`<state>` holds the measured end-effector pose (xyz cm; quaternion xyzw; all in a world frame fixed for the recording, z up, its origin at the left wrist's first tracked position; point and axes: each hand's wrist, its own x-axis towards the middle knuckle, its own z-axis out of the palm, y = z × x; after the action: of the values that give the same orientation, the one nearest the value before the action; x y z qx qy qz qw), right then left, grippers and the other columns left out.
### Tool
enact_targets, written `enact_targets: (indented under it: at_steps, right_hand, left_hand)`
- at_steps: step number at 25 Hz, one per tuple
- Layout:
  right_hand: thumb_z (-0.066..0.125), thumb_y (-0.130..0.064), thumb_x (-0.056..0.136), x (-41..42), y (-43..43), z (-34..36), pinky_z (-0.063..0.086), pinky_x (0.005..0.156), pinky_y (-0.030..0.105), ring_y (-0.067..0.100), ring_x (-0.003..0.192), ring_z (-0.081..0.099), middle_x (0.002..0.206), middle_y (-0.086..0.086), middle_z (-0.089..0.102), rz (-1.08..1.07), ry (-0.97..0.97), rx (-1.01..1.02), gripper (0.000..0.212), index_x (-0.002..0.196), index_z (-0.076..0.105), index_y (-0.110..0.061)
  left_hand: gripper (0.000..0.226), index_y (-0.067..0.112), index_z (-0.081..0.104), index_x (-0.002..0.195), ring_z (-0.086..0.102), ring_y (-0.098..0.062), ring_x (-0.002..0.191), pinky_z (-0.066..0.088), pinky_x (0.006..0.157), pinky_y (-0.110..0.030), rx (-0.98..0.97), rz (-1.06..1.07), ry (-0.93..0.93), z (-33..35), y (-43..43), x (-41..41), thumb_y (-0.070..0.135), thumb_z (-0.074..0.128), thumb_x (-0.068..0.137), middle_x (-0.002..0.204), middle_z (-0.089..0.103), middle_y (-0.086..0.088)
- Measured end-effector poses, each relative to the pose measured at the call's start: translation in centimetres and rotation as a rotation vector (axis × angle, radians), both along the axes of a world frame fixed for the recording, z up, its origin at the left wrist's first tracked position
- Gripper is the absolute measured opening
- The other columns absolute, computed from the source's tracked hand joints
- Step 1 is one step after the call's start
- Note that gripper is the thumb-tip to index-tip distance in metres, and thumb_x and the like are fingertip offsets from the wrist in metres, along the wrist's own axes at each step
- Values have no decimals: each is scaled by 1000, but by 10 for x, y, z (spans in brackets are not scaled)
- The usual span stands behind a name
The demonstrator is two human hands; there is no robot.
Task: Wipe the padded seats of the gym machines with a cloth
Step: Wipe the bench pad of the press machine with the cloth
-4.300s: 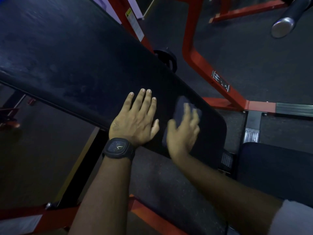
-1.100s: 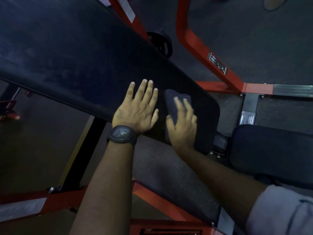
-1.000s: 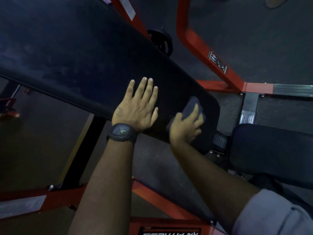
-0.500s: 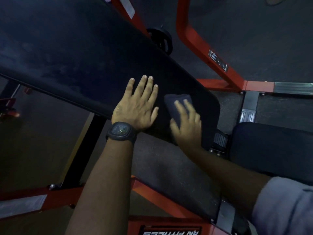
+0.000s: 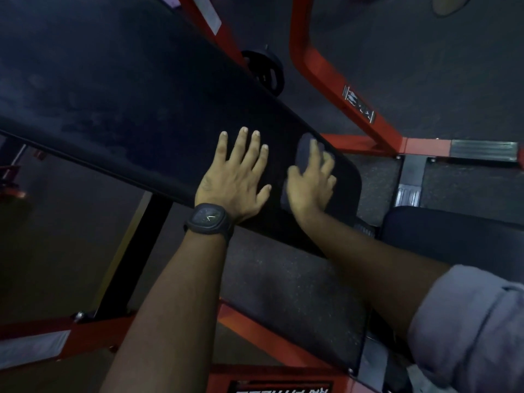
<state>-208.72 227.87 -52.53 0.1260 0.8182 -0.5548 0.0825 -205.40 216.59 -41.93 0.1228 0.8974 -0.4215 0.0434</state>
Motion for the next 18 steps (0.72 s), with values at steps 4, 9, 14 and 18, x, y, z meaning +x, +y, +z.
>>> enact_targets:
  at_steps: [4, 9, 14, 18]
  right_hand:
    - [55, -34, 92, -21, 6, -18, 43, 102, 49, 33, 129, 45, 162, -1, 26, 228, 501, 166, 71, 156, 26, -39]
    - [51, -37, 93, -39, 1, -8, 44, 102, 49, 34, 127, 46, 160, 0, 29, 76, 388, 145, 65, 155, 31, -38]
    - [50, -35, 95, -68, 16, -28, 44, 102, 51, 36, 128, 46, 160, 0, 30, -95, -16, 49, 64, 155, 28, -39]
    - [53, -34, 94, -22, 17, -44, 44, 101, 48, 35, 126, 47, 159, 4, 31, 203, 547, 196, 64, 154, 34, -33]
  left_hand:
    - [77, 10, 15, 161, 6, -35, 156, 5, 123, -61, 21, -17, 6, -2, 0, -4, 57, 16, 101, 168, 11, -17]
    - [76, 10, 12, 161, 3, -35, 156, 3, 123, -61, 17, -19, 2, -6, 0, -4, 57, 16, 101, 168, 8, -19]
    - [77, 10, 11, 161, 2, -35, 156, 3, 123, -61, 20, -26, 2, -7, -1, -4, 57, 16, 101, 168, 6, -19]
    - [77, 10, 10, 161, 3, -35, 156, 2, 122, -61, 8, -46, 7, -9, -2, -5, 58, 14, 101, 168, 6, -19]
